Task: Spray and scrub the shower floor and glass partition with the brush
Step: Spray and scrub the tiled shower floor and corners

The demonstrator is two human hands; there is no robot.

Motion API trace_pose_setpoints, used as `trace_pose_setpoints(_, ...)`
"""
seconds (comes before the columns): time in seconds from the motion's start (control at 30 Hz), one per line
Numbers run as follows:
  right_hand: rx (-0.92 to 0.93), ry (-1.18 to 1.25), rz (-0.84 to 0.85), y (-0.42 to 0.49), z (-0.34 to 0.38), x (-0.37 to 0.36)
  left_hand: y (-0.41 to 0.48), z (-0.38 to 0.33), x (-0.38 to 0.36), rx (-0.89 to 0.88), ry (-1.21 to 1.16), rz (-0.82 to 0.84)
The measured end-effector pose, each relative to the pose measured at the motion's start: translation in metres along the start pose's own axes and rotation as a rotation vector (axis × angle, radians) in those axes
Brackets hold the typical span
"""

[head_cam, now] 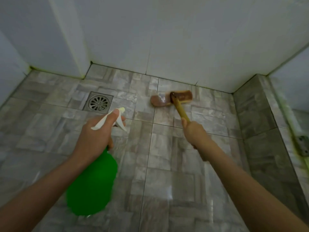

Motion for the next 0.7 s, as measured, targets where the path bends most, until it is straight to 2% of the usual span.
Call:
trace_pose_setpoints(0.1, 0.053, 0.046, 0.000, 0.023, 0.025, 0.006, -0.001, 0.005, 0.002, 0.007, 0.008, -0.003)
trace_pose_setpoints(0.23, 0.081, -0.061, 0.077, -0.044, -0.024, -0.024, -0.004, 0.004, 0.018, 0.002, -0.033, -0.052)
trace_pose_setpoints(0.3, 0.098, -0.117, 0.088, -0.068, -0.027, -0.038, -0.006, 0.007, 0.035, 0.016, -0.023, -0.087)
trace_pose_setpoints(0.53, 0.369, -0.058, 0.052, -0.009, 0.138, -0.050, -0.023, 0.010, 0.081, 0.012, -0.039, -0.182)
trace_pose_setpoints(0.7, 0.352, -0.125, 0.094, -0.034, 0.130, -0.071, -0.038, 0.011, 0.106, 0.021, -0.092, -0.244)
Point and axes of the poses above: each hand's wrist, its own y-axis towards the middle knuckle, its own x-axis out of the back of the hand, z = x × y, the point moved 5 cm from there along y, towards the middle knuckle, and after that the axes turned 8 degrees about -y, right-handed, at the moved point
